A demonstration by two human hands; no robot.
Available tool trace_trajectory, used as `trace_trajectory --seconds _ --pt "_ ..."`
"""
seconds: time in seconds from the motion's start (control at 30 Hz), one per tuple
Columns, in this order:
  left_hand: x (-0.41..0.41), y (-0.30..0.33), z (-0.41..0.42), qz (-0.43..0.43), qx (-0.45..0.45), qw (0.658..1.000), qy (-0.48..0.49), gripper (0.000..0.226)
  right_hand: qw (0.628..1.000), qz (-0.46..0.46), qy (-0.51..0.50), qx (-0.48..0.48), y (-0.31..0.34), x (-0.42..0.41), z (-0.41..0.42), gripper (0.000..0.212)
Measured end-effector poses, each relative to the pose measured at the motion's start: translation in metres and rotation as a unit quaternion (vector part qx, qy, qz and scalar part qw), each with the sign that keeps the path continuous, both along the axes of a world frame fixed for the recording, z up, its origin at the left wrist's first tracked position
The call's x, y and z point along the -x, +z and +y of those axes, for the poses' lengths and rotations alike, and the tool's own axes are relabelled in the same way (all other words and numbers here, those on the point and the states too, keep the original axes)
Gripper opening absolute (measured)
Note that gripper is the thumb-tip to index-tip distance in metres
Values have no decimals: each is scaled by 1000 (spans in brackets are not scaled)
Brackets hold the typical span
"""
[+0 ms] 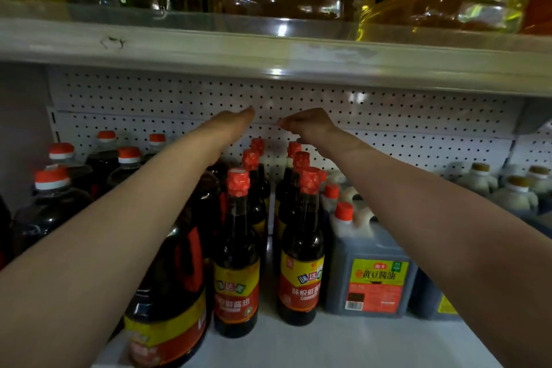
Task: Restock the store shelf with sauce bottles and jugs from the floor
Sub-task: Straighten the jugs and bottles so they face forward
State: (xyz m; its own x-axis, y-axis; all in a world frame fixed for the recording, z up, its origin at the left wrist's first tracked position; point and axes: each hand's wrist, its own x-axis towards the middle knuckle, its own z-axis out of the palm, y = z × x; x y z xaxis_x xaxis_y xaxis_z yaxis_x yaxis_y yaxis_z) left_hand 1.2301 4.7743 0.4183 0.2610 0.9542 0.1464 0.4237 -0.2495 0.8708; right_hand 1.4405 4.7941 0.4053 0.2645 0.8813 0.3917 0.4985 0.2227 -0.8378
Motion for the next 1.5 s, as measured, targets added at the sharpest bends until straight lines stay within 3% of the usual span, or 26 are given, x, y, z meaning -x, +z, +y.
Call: trace_trajectory --seconds 0.23,0.43,0.73,1.07,1.5 --pt "5 -4 22 100 104 987 -70 85 992 -88 48 71 5 10 1 40" --pt "4 -7 19 83 190 976 -62 108 964 -201 109 139 2 29 -1 48" --pt "3 -11 8 90 208 972 -55 117 940 -290 100 149 3 46 8 47" --pt "-3 -18 10 41 225 969 -90 108 956 -265 49 116 -2 37 12 39" --pt "-7 -25 19 31 193 977 -87 105 936 -326 -26 130 1 48 13 44"
